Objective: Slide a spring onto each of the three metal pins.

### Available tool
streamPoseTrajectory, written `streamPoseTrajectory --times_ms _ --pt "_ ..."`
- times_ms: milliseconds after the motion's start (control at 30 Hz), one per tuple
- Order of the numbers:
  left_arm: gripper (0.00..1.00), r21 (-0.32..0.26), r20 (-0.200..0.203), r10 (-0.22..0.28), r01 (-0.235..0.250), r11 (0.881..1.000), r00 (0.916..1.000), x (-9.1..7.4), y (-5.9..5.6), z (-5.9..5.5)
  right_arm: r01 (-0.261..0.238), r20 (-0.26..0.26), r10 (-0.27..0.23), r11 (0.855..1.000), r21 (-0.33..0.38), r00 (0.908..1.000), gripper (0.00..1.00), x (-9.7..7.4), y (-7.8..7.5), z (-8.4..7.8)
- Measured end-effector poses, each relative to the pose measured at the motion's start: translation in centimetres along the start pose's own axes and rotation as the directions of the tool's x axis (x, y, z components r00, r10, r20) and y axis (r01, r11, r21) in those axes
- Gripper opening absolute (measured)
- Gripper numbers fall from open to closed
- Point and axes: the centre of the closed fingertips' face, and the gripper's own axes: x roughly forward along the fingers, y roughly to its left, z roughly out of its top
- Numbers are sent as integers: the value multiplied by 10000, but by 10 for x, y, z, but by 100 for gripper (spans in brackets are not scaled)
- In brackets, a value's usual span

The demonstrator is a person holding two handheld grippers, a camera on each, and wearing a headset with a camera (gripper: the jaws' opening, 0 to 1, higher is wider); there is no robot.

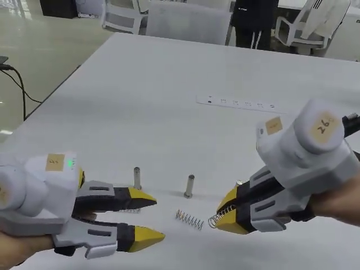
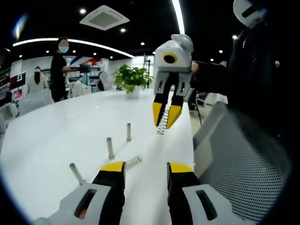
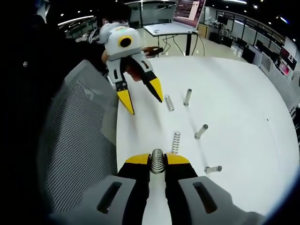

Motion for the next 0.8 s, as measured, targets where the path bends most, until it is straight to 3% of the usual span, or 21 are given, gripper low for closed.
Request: streamPoseTrajectory --times_ms 400,800 --pt "37 -700 191 1074 -1058 9919 9940 -19 14 -12 538 -643 -534 9985 36 9965 8 -11 -21 -15" --pt "44 -752 176 1331 -1315 9885 9909 -19 8 -14 1055 -1384 -1062 9943 -122 9847 8 -24 -47 -25"
